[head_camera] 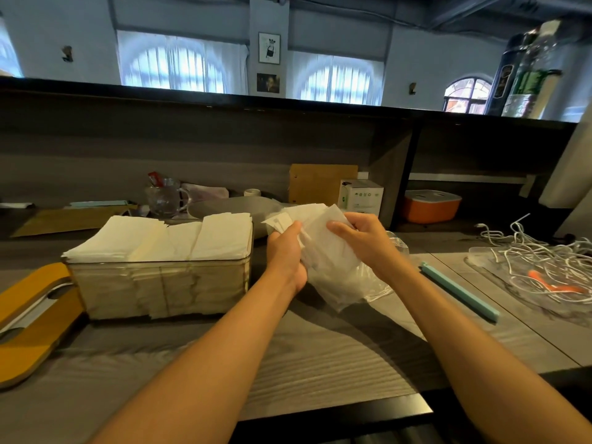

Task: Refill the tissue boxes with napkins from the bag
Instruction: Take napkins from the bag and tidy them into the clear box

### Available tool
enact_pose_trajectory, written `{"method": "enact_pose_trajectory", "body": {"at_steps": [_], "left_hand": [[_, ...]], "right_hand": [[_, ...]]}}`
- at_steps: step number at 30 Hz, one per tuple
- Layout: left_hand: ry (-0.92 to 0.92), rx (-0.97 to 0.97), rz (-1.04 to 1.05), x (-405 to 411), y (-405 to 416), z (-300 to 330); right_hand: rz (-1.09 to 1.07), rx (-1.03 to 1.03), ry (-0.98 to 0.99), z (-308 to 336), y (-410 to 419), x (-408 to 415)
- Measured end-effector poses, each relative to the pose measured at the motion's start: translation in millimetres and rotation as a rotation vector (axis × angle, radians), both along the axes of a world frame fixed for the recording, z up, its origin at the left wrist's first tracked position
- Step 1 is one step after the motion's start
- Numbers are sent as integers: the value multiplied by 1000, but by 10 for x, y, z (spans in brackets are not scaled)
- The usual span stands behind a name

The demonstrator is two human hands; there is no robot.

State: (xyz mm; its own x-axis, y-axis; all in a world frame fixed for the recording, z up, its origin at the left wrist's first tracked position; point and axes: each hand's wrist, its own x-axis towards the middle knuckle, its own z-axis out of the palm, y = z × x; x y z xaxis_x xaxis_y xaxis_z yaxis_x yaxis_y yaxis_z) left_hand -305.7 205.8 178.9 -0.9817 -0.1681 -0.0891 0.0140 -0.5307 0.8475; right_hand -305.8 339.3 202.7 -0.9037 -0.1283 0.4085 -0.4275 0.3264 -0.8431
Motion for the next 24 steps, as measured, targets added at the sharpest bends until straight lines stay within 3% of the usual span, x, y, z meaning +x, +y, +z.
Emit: {"method": "enact_pose_trajectory", "body": {"at_steps": [9,16,21,24], "left_hand": [[21,52,-31,3,31,15],[-4,27,-52,-18,48,-5],[-86,91,-26,-54,-14,-81],[-103,166,-56,-44,-53,-76]], "right_hand": [[-106,-35,1,-80,-59,-88],[-194,1,208,-102,18,-141],[-89,-261,284,54,93,-16],[42,-555,145,195,146,94]]}}
